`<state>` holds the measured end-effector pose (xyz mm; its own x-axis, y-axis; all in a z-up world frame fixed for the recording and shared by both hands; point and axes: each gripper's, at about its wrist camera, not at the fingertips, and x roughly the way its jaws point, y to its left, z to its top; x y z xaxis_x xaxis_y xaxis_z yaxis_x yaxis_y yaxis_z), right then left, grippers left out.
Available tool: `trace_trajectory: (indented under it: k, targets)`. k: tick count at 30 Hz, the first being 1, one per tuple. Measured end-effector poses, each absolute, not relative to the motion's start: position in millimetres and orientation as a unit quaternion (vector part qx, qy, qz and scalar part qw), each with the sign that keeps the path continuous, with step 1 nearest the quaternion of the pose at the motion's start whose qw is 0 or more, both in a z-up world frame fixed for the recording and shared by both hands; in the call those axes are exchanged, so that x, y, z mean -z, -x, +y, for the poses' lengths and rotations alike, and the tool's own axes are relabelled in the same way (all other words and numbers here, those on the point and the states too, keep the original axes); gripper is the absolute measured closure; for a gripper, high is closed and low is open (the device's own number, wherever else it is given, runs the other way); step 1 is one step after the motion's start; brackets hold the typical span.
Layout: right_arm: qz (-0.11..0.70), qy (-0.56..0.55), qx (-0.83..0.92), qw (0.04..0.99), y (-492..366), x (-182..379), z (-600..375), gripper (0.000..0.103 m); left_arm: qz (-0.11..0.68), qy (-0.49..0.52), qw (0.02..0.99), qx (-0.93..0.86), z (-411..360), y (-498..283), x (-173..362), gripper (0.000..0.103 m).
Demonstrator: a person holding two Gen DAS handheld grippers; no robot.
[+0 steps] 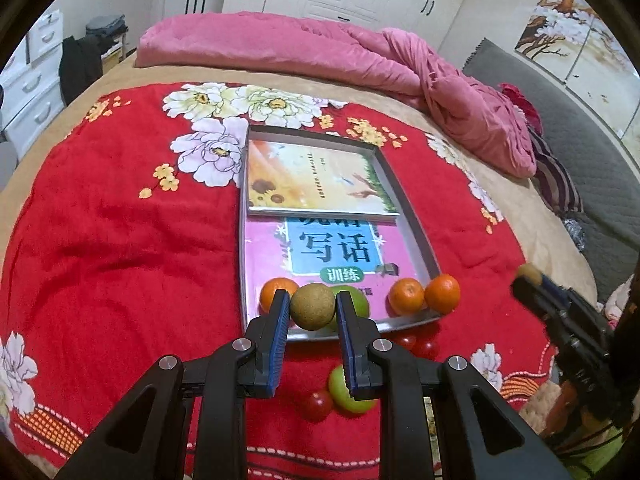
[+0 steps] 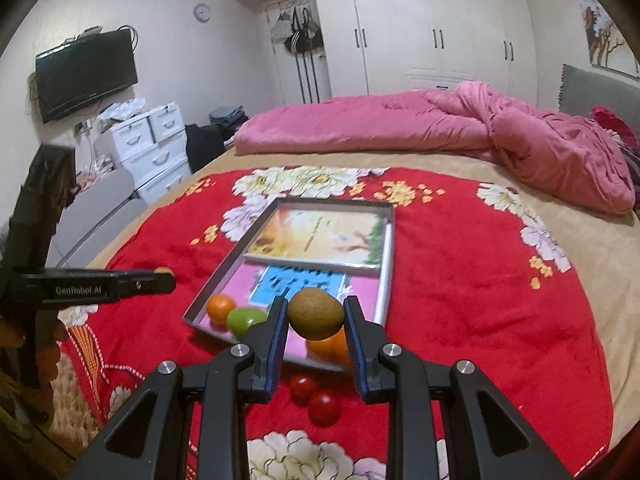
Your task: Organize fruits
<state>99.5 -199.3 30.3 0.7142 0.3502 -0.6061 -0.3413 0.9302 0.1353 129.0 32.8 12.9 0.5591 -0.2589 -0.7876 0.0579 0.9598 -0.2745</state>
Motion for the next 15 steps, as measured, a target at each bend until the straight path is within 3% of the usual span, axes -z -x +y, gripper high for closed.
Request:
trace_trajectory:
  k: [15]
  targets:
    - [0.35, 0.014, -0.211, 0.913, -118, -14, -168, 0.075, 0.482, 0.098, 0.867, 0.085, 28, -146, 22, 0.079]
